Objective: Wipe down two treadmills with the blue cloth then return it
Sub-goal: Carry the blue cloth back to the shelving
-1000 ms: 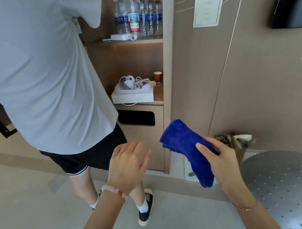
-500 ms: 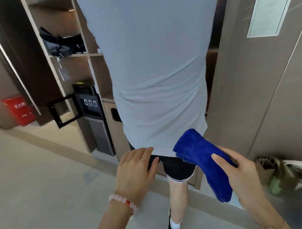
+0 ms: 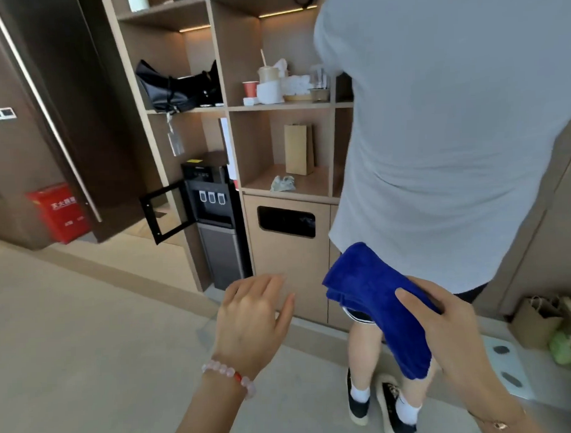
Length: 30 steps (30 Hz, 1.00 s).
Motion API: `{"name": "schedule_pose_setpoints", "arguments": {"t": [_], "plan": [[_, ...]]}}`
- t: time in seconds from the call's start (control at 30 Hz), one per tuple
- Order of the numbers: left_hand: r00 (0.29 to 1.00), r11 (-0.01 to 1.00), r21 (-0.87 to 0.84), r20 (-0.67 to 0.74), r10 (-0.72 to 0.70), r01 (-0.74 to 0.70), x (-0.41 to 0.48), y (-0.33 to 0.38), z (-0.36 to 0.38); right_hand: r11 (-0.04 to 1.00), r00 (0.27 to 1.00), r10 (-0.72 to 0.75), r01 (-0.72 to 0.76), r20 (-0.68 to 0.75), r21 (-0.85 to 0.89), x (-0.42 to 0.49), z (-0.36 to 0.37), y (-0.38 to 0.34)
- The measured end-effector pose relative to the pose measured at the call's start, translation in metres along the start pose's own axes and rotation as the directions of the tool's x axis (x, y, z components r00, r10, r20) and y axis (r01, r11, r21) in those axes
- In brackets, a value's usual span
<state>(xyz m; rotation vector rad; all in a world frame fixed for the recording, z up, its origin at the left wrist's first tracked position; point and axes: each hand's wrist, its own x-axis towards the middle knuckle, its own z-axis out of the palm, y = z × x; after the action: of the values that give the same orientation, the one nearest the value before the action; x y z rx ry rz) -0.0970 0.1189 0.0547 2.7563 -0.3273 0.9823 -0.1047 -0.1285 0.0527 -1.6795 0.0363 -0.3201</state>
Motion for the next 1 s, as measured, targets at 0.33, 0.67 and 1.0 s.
{"name": "schedule_pose_setpoints", "arguments": {"t": [0.33, 0.67, 1.0], "plan": [[0.998, 0.997, 0.038, -0.006, -0.06, 0.06, -0.002, -0.069, 0.004, 1.0, 0.999, -0.01, 0.009, 0.038, 0.015, 0.022, 0.085, 0.005], [0.999, 0.997, 0.052, 0.01, -0.051, 0.05, 0.078, -0.145, 0.064, 1.0, 1.0, -0.008, 0.008, 0.008, 0.019, 0.122, 0.155, 0.024], [0.999, 1.0, -0.002, 0.028, -0.031, 0.031, 0.142, -0.207, 0.119, 1.0, 1.0, -0.001, 0.001, -0.01, 0.01, 0.202, 0.214, 0.034]]}}
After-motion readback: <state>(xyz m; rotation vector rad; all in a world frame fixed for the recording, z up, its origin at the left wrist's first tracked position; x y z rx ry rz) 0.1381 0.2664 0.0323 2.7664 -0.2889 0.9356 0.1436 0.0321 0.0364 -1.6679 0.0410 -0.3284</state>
